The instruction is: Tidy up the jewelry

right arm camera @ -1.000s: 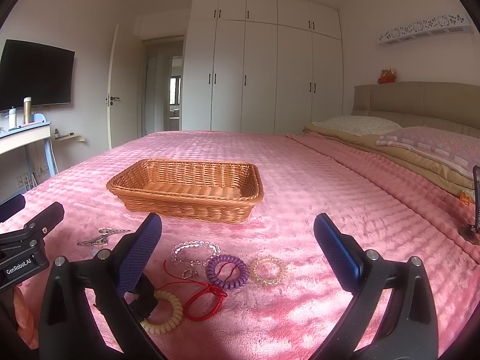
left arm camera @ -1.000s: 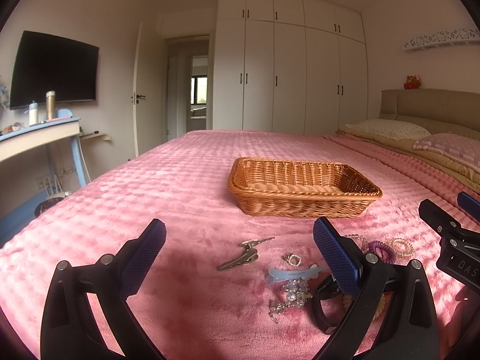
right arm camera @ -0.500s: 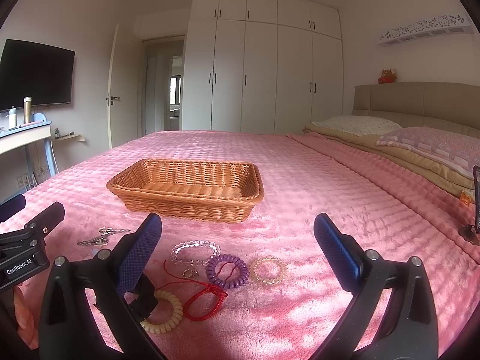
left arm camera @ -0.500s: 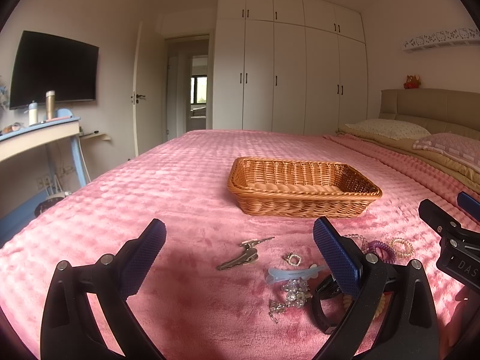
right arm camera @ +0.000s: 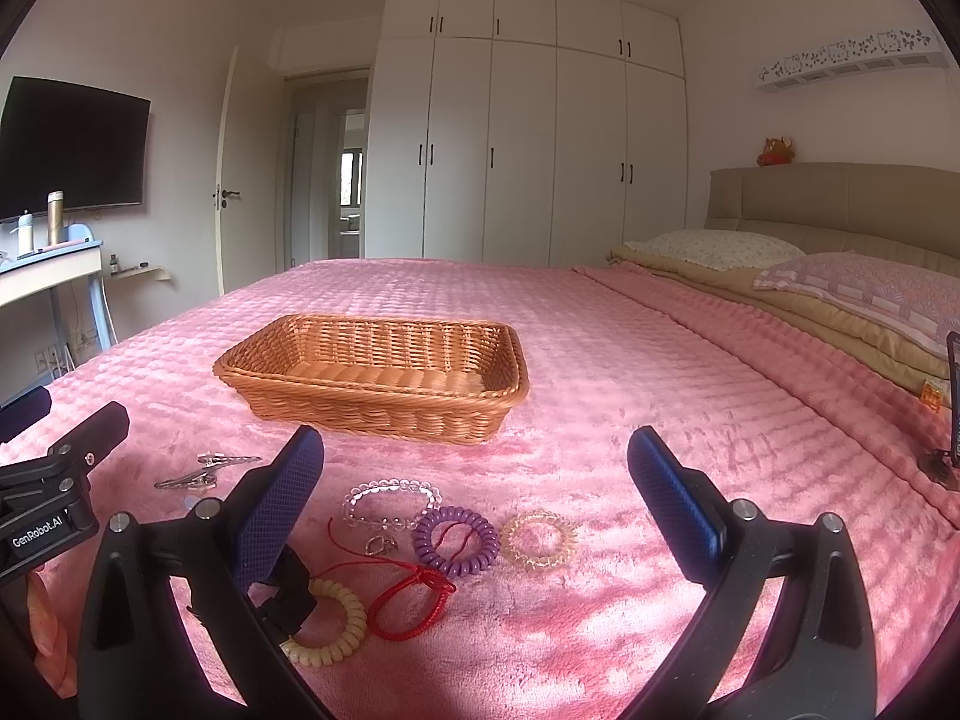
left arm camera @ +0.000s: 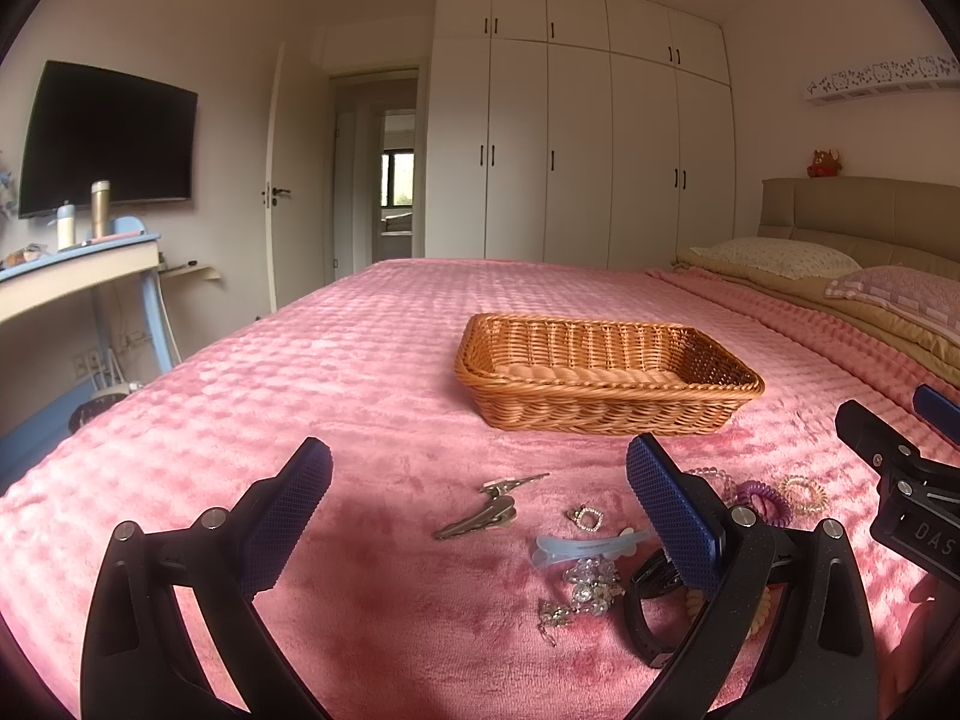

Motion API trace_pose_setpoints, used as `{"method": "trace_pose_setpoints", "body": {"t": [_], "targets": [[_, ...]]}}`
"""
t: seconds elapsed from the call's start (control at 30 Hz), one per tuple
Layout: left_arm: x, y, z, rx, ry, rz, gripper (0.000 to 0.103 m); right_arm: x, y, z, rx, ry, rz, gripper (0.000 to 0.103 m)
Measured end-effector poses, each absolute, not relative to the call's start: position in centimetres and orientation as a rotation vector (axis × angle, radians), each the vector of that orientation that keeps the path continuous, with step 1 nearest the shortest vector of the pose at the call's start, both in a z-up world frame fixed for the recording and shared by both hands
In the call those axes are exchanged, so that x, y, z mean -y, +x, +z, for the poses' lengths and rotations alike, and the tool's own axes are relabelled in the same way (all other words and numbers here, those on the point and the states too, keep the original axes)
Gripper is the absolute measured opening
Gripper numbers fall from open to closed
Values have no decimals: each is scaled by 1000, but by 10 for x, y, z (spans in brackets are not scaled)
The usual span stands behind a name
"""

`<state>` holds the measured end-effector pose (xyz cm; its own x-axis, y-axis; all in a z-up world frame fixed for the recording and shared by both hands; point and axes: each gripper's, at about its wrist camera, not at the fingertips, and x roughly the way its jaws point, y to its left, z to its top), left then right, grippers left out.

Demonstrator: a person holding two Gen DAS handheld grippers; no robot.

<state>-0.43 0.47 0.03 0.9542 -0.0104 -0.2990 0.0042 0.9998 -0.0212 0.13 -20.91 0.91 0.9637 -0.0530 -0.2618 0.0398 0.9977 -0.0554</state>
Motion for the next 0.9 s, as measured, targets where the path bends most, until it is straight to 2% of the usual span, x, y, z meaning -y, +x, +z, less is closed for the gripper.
{"method": "trace_pose_setpoints", "body": {"t": [0.23, 0.37, 0.47, 0.53, 0.6, 0.67, 0.7, 0.8, 0.9], "targets": [[-10, -3, -1, -316, -48, -14, 96, 213, 7, 7, -294, -36, -71, 97], [-37, 10, -1, -424, -152, -69, 95, 220, 15, 7, -346, -37, -76, 96], [-64, 29, -1, -560, -175, -95, 89, 228, 26, 4, -435, -34, -41, 81], [-83, 41, -4, -636, -203, -119, 78, 233, 33, 0, -483, -31, -25, 63], [-96, 52, -8, -700, -229, -158, 75, 241, 42, -3, -540, -16, -1, 59], [-100, 64, -15, -763, -231, -213, 59, 246, 49, -7, -582, -18, 10, 51], [-99, 70, -17, -783, -224, -236, 54, 247, 52, -8, -598, -24, 12, 48], [-86, 86, -28, -859, -160, -328, 54, 255, 60, -12, -643, -20, 24, 41], [-71, 95, -37, -890, -71, -369, 52, 263, 67, -17, -689, -22, 39, 41]]}}
